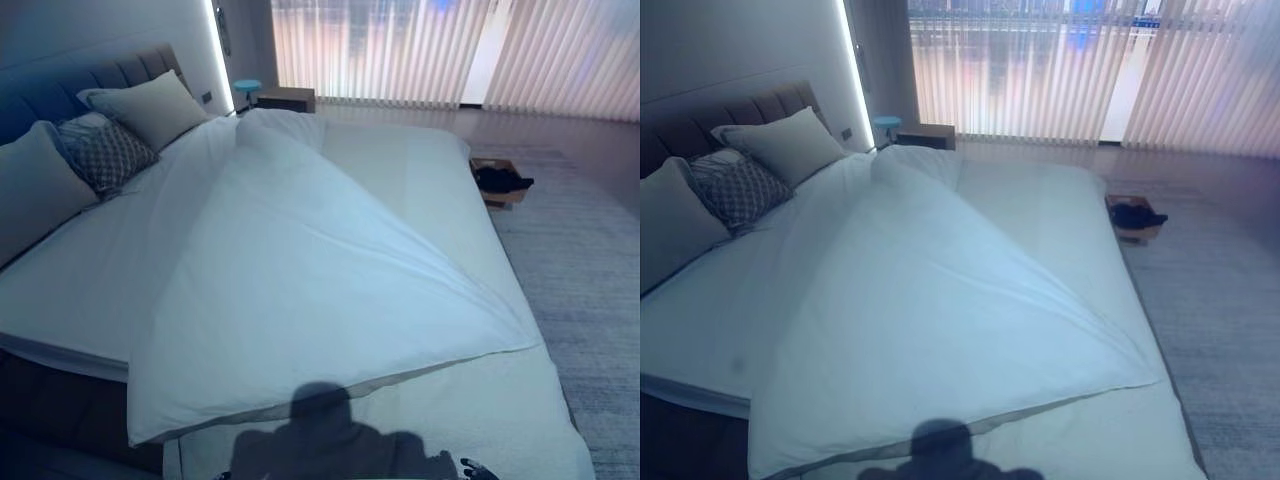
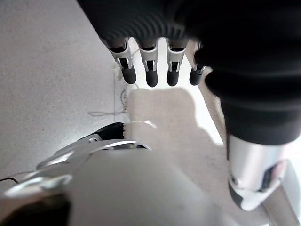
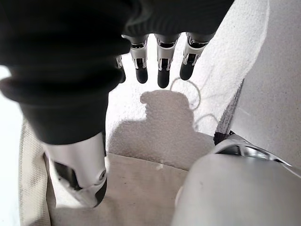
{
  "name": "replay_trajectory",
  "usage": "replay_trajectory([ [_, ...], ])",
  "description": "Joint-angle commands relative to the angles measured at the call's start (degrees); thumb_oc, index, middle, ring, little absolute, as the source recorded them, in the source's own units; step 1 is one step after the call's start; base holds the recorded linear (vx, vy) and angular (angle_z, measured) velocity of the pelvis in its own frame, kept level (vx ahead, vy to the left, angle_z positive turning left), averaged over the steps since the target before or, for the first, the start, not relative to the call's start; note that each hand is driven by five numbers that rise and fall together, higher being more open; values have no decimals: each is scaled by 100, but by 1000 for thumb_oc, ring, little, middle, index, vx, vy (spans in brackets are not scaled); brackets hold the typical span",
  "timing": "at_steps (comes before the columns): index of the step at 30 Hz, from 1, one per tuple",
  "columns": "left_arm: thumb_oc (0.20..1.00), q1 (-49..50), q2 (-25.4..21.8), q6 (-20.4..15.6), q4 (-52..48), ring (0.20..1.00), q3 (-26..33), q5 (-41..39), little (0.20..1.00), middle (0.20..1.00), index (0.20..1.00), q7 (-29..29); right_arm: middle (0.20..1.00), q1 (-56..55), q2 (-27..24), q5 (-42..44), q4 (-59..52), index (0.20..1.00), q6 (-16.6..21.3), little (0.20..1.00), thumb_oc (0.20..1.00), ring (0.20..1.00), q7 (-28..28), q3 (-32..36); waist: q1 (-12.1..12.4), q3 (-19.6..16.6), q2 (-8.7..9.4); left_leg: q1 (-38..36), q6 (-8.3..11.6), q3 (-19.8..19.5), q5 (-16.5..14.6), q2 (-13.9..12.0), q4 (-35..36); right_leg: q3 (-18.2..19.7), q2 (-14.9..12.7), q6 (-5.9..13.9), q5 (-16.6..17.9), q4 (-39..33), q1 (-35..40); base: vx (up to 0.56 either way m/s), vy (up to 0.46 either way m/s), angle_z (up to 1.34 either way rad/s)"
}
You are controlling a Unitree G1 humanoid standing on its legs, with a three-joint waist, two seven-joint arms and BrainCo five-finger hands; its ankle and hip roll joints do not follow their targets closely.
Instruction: Make the bed
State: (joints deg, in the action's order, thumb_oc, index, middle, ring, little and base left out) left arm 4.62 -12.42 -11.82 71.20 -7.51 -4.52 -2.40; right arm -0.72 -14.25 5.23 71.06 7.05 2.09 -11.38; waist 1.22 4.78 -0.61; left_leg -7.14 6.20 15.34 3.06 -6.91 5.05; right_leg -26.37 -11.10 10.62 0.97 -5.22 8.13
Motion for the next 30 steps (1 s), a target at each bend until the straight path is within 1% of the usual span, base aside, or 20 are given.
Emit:
replay_trajectory([
  [1,1000,-423,-38,-147,194,1000,66,-44,1000,1000,1000,-38,1000,396,57,199,94,1000,86,1000,1000,1000,131,26,211,128,220,-30,55,-172,-60,63,-102,-203,-30,-14,387,143,-136,0,0,0],
  [6,1000,-529,-169,-177,-207,1000,232,-493,1000,1000,1000,-179,1000,555,-44,504,-396,1000,202,1000,1000,1000,144,83,226,196,253,68,19,-174,-157,76,-310,-126,-87,0,403,304,-284,0,45,-1],
  [8,1000,-560,-350,-272,-1103,1000,116,-740,1000,1000,1000,-139,1000,545,-206,671,-1042,1000,274,1000,1000,1000,172,186,215,363,309,156,-47,-158,-246,107,-435,-125,-199,66,429,576,-448,-42,88,0],
  [10,1000,-577,-468,-286,-1551,1000,58,-794,1000,1000,1000,-99,1000,578,-287,726,-1296,1000,257,1000,1000,1000,167,249,196,436,309,179,-113,-140,-289,131,-436,-97,-268,119,429,874,-646,-96,128,1],
  [11,1000,-535,-709,-277,-2445,1000,11,-992,1000,1000,1000,-84,1000,661,-385,1048,-1948,1000,263,1000,1000,1000,92,356,196,646,264,207,-239,-90,-327,138,-451,82,-432,297,448,1676,-1129,-133,149,-6],
  [12,1000,-533,-712,-272,-2451,1000,11,-993,1000,1000,1000,-84,1000,659,-383,1048,-1953,1000,259,1000,1000,1000,93,357,198,629,273,230,-245,-86,-316,147,-450,88,-440,296,456,1676,-1155,-114,105,-11],
  [13,1000,-658,-869,-284,-2554,1000,-28,-933,1000,1000,1000,-122,1000,763,-412,1105,-2332,1000,298,1000,1000,1000,117,351,167,777,220,214,-251,-120,-323,121,-466,439,-457,364,466,1988,-1372,15,-35,-11],
  [15,1000,-708,-953,-263,-2713,1000,-18,-875,1000,1000,1000,-169,1000,789,-450,1184,-2728,1000,315,1000,1000,1000,133,400,170,782,206,231,-220,-132,-320,99,-483,494,-519,336,462,1799,-1354,35,-63,-12],
  [16,1000,-707,-999,-298,-2872,1000,-9,-849,1000,1000,1000,-196,1000,809,-452,1333,-2954,1000,356,1000,1000,1000,158,491,197,776,164,208,-178,-111,-313,52,-449,398,-652,285,456,1568,-1272,26,-202,-12],
  [17,1000,-671,-1023,-314,-3235,1000,20,-1082,1000,1000,1000,-200,1000,939,-516,1478,-3163,1000,410,1000,1000,1000,236,542,258,781,136,264,-89,-73,-269,-75,-362,321,-954,284,641,1310,-1325,29,-203,-4],
  [18,1000,-658,-1027,-298,-3259,1000,22,-1089,1000,1000,1000,-198,1000,935,-518,1481,-3169,1000,405,1000,1000,1000,238,541,260,772,128,264,-84,-72,-267,-84,-355,316,-940,282,652,1287,-1317,63,-366,-5],
  [19,1000,-703,-1068,-345,-3493,1000,83,-1261,1000,1000,1000,-267,1000,1140,-526,1612,-3490,1000,422,1000,1000,1000,350,538,270,859,156,262,54,-95,-226,-250,-356,578,-955,307,756,1040,-1367,95,-286,-10],
  [21,1000,-683,-1096,-344,-3838,1000,92,-1558,1000,1000,1000,-238,1000,1375,-497,1691,-3597,1000,439,1000,1000,1000,409,398,312,881,213,315,134,-29,-234,-437,-547,516,-876,295,702,1123,-1539,112,-275,-21],
  [22,1000,-682,-1096,-343,-3838,1000,92,-1558,1000,1000,1000,-237,1000,1375,-497,1691,-3597,1000,439,1000,1000,1000,409,398,312,877,213,321,135,-30,-236,-438,-551,516,-876,295,701,1125,-1544,107,-318,-40],
  [23,1000,-612,-1051,-346,-4142,1000,106,-1746,1000,1000,1000,-235,1000,1438,-512,1940,-3838,1000,469,1000,1000,1000,365,294,298,1041,179,546,175,-121,-269,-703,-1205,339,-760,200,507,1365,-1636,34,-312,-47],
  [25,1000,-766,-967,-349,-4329,1000,-39,-1936,1000,1000,1000,-297,1000,1492,-548,2188,-4102,1000,543,1000,1000,1000,408,229,195,1330,135,1094,176,-359,-125,-834,-1670,252,-578,12,344,1409,-1661,-78,-306,-19],
  [27,1000,-1203,-812,-454,-4443,1000,-307,-2137,1000,1000,1000,-445,1000,1774,-591,2438,-4306,1000,623,1000,1000,1000,599,323,75,1672,37,1710,162,-378,-29,-567,-1536,-23,-665,84,319,1404,-1863,-159,-90,40],
  [28,1000,-1213,-809,-455,-4439,1000,-308,-2137,1000,1000,1000,-446,1000,1780,-594,2440,-4304,1000,622,1000,1000,1000,598,326,67,1666,39,1726,158,-386,-25,-558,-1535,-29,-677,86,314,1416,-1878,-164,19,59],
  [29,1000,-1619,-738,-436,-4688,1000,-480,-2234,1000,1000,1000,-660,1000,1931,-586,2731,-4659,1000,762,1000,1000,1000,724,358,46,1904,41,2284,148,-523,233,-375,-1257,75,-662,70,357,1530,-2369,-108,22,47],
  [30,1000,-1624,-738,-435,-4687,1000,-481,-2235,1000,1000,1000,-662,1000,1933,-587,2732,-4659,1000,761,1000,1000,1000,724,360,50,1887,44,2306,147,-520,236,-372,-1257,82,-668,69,353,1542,-2400,-79,19,36],
])
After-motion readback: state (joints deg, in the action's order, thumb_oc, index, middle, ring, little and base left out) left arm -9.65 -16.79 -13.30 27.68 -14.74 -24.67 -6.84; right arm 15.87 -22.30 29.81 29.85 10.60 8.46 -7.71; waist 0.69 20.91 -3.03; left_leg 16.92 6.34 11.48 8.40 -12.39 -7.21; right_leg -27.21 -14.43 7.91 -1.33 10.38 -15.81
